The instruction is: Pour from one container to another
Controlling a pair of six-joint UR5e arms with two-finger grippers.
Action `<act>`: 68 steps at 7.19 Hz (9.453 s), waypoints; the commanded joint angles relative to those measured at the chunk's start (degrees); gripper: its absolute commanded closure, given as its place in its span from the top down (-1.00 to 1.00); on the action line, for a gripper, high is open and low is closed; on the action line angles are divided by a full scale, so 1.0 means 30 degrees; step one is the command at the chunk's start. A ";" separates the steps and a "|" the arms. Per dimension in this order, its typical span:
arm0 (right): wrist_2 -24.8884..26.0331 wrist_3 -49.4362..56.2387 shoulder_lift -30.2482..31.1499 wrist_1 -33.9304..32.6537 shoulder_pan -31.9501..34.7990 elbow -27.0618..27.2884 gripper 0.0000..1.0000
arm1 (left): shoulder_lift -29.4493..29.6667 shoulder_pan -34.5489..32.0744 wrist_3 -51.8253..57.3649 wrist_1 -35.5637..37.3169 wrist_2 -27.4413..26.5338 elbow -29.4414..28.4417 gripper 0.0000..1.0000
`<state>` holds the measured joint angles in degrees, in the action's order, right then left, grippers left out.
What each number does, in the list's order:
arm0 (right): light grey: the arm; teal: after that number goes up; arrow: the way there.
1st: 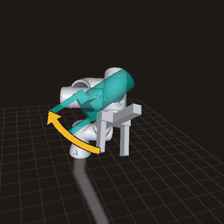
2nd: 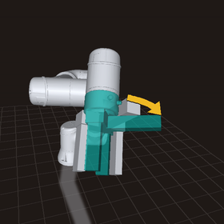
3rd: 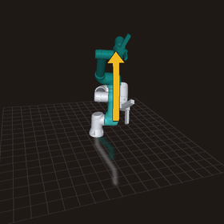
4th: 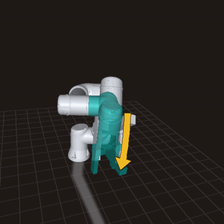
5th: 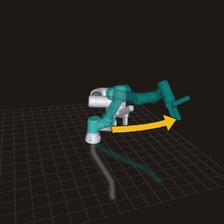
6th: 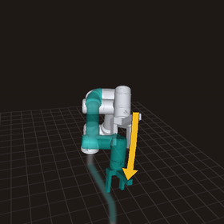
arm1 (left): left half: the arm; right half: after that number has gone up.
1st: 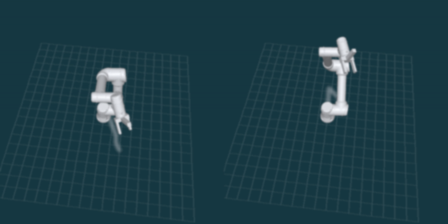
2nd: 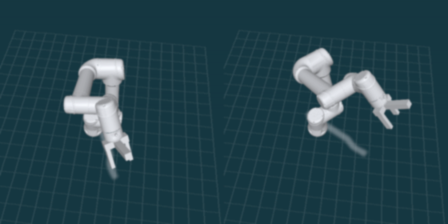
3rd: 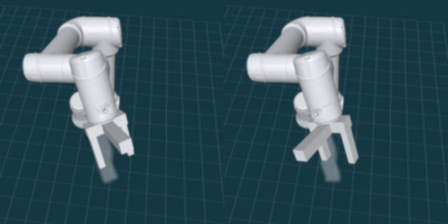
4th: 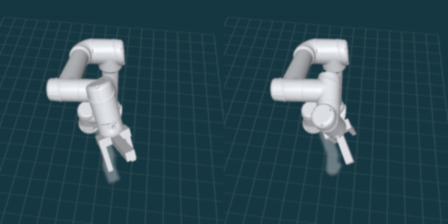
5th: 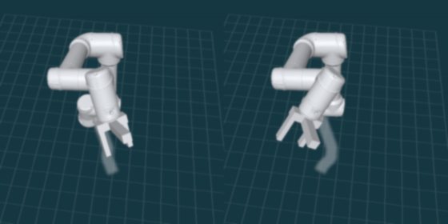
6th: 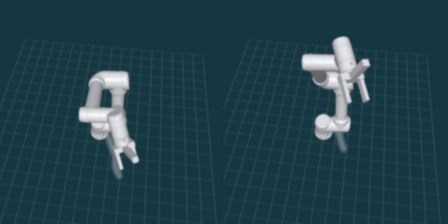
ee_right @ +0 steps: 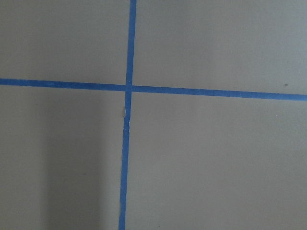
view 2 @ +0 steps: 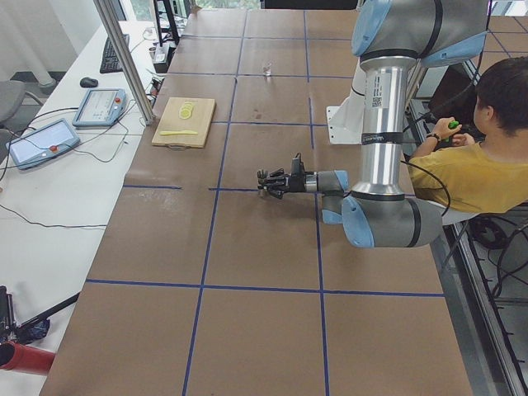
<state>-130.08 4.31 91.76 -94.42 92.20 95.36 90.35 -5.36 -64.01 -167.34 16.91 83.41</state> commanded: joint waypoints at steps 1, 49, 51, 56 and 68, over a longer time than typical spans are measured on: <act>0.0000 0.0001 -0.0001 0.0010 0.0000 0.0000 1.00 | 0.0000 0.0000 -0.0022 0.0000 0.0251 -0.0001 -0.81; -0.0381 -0.0029 0.0057 -0.0048 -0.0029 -0.0264 1.00 | -0.0176 -3.0234 2.6344 2.3671 3.8895 0.1815 1.00; -0.0381 0.0000 0.0086 -0.0048 -0.0029 -0.0322 1.00 | -0.0058 -2.9854 2.6432 2.3643 3.8895 0.1787 1.00; -0.0323 0.0061 0.0761 -0.0019 -0.0497 -0.1318 1.00 | -0.0205 -2.9824 2.6550 2.3613 3.8895 0.1874 1.00; -0.0264 0.0176 0.0731 0.0801 -0.0673 -0.1318 1.00 | -0.0440 -2.9824 2.5319 2.3320 3.8866 0.1961 1.00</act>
<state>-130.84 4.79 93.95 -92.03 90.26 91.41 89.03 -94.84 11.95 -97.09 133.51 89.27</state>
